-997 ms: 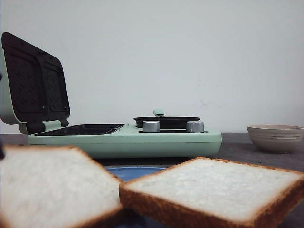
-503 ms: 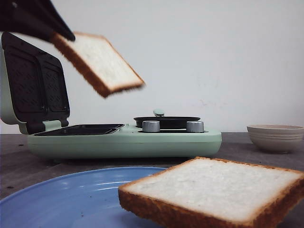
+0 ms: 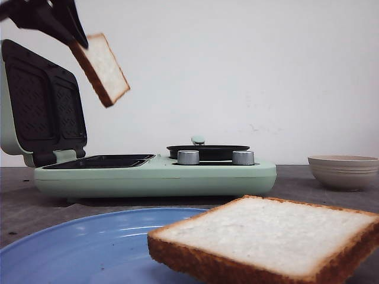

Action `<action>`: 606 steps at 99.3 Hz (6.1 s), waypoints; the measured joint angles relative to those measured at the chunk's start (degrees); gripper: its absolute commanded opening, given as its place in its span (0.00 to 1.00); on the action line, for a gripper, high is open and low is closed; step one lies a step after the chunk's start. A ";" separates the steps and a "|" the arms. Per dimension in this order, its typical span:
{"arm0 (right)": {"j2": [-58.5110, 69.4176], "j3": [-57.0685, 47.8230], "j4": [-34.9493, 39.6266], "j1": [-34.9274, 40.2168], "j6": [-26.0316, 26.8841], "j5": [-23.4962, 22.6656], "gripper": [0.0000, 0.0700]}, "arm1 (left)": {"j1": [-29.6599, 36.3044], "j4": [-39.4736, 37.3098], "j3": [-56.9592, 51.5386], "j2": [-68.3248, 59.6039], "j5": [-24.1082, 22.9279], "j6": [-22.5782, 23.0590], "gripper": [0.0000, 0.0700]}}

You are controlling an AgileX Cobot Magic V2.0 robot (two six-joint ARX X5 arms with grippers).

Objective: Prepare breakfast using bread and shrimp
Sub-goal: 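Carry the bread slice with the left gripper onto the sandwich press plate, then grasp the remaining bread slice on the plate with the right gripper, then carry the bread slice with the right gripper and lay it on the press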

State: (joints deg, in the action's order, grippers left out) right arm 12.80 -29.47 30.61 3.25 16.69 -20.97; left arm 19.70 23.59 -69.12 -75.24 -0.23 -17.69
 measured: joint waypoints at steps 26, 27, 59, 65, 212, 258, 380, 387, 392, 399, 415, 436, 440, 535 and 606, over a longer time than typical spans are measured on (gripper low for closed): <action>0.00 0.00 0.00 0.00 -0.02 0.09 0.84 | 1.81 6.73 -13.00 -13.79 -10.14 5.20 0.01; 0.00 0.00 0.00 0.00 -0.02 0.09 0.84 | 1.88 6.97 -13.40 -14.23 -10.60 5.38 0.01; 0.00 0.00 0.00 0.00 -0.09 0.20 0.84 | 2.19 7.41 -18.14 -23.56 -16.81 9.25 0.01; 0.00 0.00 0.00 0.00 -0.13 0.20 0.84 | 2.25 7.26 -18.14 -24.79 -18.12 9.90 0.01; 0.00 0.00 0.28 0.02 -0.44 3.06 0.84 | 3.87 3.17 -19.30 -28.98 -23.65 13.94 0.97; 0.00 0.00 0.35 0.02 -0.44 3.04 0.84 | 4.98 7.54 -30.34 -28.98 -23.67 13.94 0.00; 56.57 0.00 1.51 10.99 -2.58 -32.68 0.77 | 11.15 24.15 -32.92 11.69 -10.34 12.24 0.01; 58.07 0.00 1.51 12.28 -2.89 -32.00 0.77 | 11.63 24.20 -32.92 13.05 -10.36 12.24 0.01; 58.97 0.00 1.51 13.09 -3.02 -31.43 0.77 | 11.80 24.24 -32.92 13.94 -10.36 12.24 0.01; 59.93 0.00 1.51 13.97 -3.04 -31.39 0.75 | 11.85 24.57 -32.92 14.97 -10.36 12.24 0.01; 60.06 -0.02 1.51 15.34 -3.04 -31.43 0.22 | 11.87 25.73 -32.92 16.09 -10.36 12.24 0.01; 59.98 -0.63 1.81 15.50 -4.28 -31.98 0.00 | 11.87 26.03 -32.89 16.81 -10.36 12.26 0.01; 59.80 -1.22 2.16 15.50 -4.35 -31.95 0.00 | 11.87 26.03 -32.89 16.90 -10.36 12.24 0.01; 71.04 -27.08 -49.42 29.48 37.11 -8.24 0.00 | 11.89 25.51 -32.81 16.81 -10.36 12.24 0.01; 90.23 -36.17 -49.42 41.09 45.86 8.87 0.00 | 15.41 25.70 -32.81 16.83 -10.36 12.26 0.01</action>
State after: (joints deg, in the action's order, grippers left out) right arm 103.02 -65.65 -18.81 44.34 62.54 -12.10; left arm 35.11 49.30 -101.93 -58.41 -10.59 -5.43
